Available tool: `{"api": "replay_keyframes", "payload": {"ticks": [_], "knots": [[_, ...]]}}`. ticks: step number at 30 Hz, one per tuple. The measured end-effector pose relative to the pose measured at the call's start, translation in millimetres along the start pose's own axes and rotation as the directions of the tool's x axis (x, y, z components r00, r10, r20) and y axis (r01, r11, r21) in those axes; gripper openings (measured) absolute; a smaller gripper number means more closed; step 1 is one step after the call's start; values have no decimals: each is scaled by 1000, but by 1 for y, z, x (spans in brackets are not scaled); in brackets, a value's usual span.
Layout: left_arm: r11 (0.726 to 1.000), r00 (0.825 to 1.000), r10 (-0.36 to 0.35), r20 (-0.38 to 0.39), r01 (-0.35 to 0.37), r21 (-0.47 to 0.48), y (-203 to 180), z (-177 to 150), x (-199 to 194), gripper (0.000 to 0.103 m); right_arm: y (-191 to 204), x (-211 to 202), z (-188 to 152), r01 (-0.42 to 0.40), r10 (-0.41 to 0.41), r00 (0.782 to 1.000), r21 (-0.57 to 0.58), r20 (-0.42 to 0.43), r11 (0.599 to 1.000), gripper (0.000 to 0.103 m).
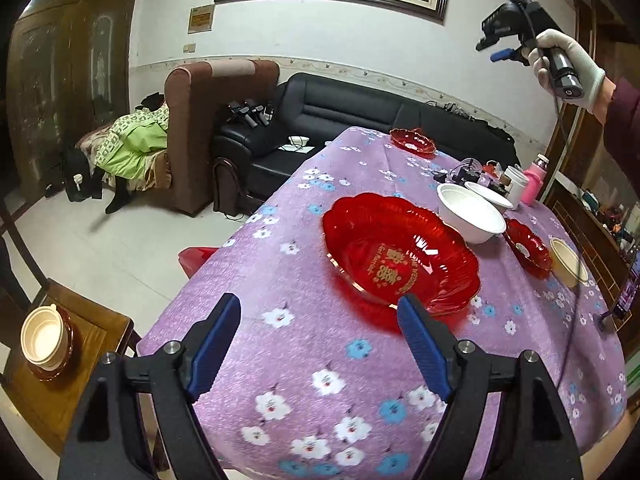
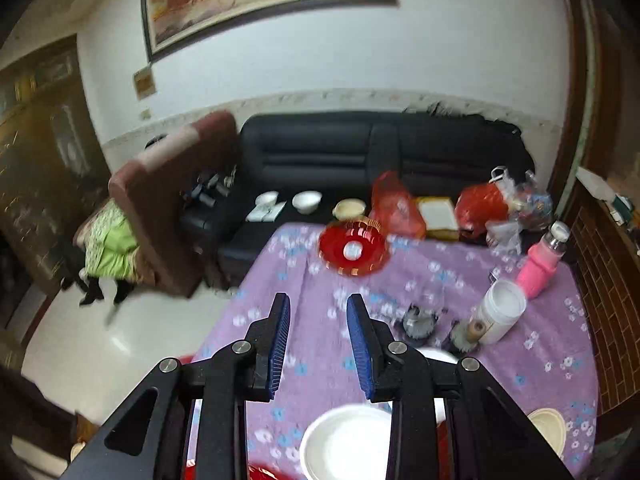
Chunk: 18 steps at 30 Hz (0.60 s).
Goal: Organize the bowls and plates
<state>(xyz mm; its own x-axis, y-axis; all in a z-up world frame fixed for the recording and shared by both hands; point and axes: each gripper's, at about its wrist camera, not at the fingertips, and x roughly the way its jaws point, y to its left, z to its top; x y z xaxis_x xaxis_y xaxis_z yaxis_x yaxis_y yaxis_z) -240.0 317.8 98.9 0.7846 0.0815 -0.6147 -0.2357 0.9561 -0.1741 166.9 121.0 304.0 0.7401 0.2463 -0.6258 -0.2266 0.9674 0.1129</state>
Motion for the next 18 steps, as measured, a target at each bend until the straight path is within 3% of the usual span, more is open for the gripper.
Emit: {"api": "replay_keyframes", "payload": {"ticks": [3, 9, 12, 14, 18], "knots": [[1000, 1000, 6, 1, -6, 6, 6, -7, 8, 81, 13, -9, -37, -108, 107, 994, -40, -10, 993, 36], [1000, 1000, -10, -27, 11, 16, -9, -9, 14, 81, 0, -37, -219, -219, 214, 975, -155, -53, 963, 36], [999, 999, -30, -34, 31, 36, -28, -12, 9, 81, -17, -50, -279, -229, 224, 973, -134, -56, 964, 36], [998, 998, -48, -47, 50, 46, -42, -14, 7, 81, -31, -56, -303, -280, 272, 958, -97, -86, 955, 36], [995, 997, -63, -36, 65, 73, -66, -19, -4, 81, -57, -67, -299, -245, 242, 969, -79, -43, 966, 36]]}}
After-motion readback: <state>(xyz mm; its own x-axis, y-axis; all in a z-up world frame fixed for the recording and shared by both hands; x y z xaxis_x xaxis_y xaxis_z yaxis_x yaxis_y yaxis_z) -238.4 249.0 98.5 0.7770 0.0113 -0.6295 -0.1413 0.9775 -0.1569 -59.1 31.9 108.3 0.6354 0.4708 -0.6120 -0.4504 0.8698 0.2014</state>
